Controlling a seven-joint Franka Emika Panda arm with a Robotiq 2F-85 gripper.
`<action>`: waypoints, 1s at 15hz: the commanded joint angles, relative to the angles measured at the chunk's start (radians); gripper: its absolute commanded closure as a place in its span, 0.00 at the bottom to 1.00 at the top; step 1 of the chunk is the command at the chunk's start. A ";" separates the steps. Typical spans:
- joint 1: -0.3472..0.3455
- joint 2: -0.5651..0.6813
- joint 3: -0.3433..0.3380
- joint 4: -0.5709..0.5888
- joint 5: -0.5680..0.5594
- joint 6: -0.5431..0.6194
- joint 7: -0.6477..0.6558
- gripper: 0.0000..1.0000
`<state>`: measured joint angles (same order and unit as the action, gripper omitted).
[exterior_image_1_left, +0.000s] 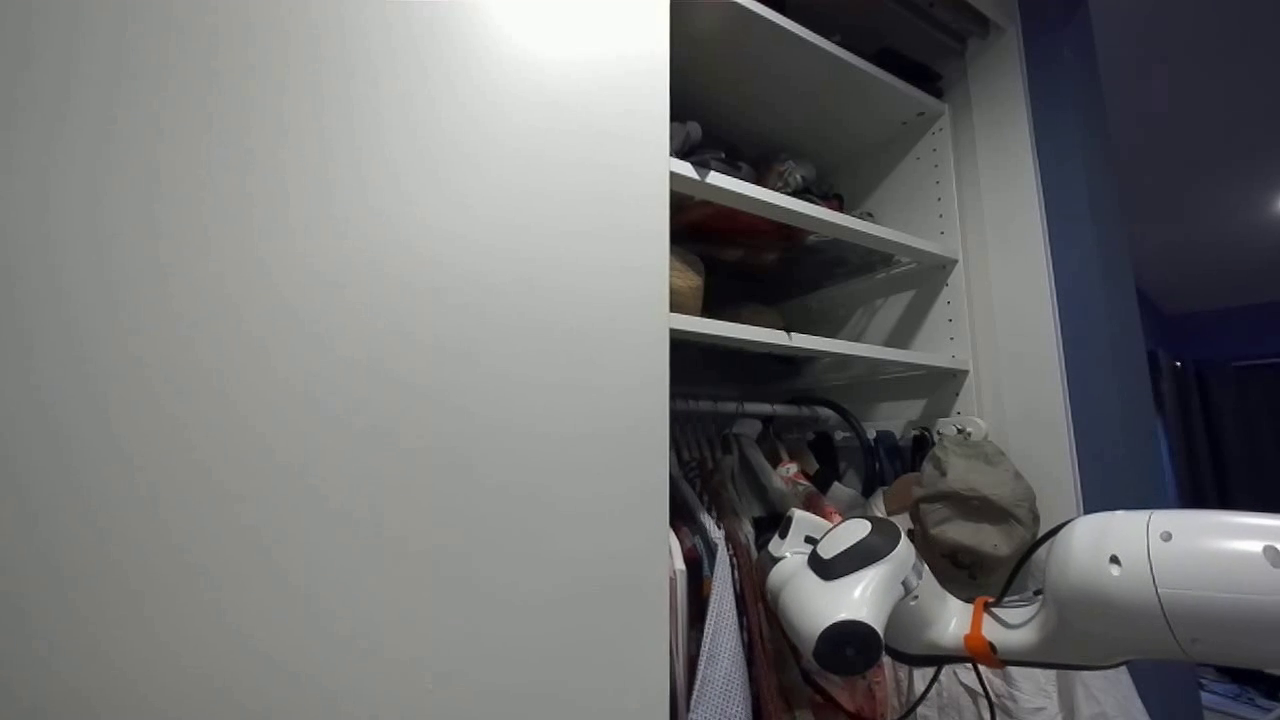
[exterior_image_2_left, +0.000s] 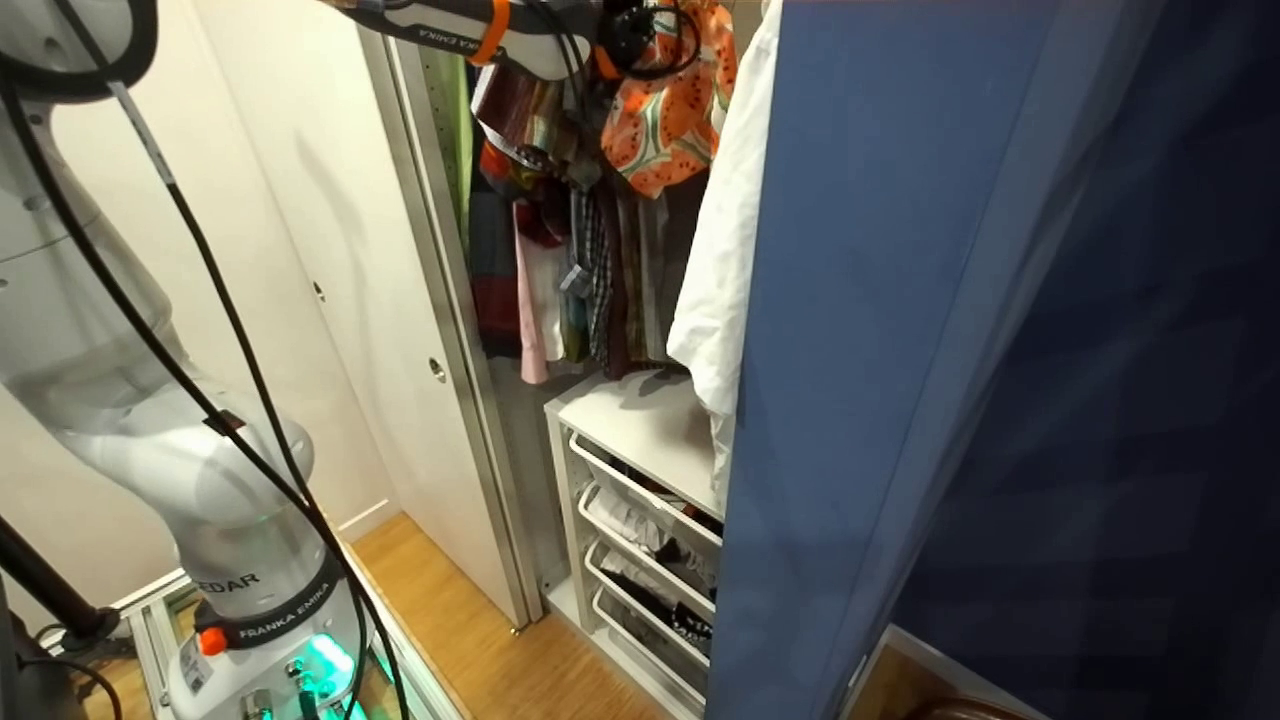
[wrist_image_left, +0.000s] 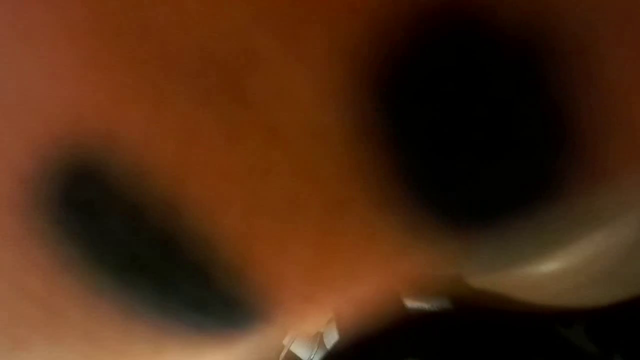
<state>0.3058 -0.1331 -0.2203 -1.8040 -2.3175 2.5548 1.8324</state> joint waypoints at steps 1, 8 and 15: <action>-0.116 -0.001 0.082 0.092 -0.013 0.150 -0.060 0.96; -0.131 0.065 -0.068 0.330 0.062 0.646 -0.109 0.96; -0.178 0.212 -0.190 0.533 0.270 1.101 -0.025 0.96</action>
<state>0.1499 -0.0170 -0.3832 -1.4067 -2.1329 3.5035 1.7646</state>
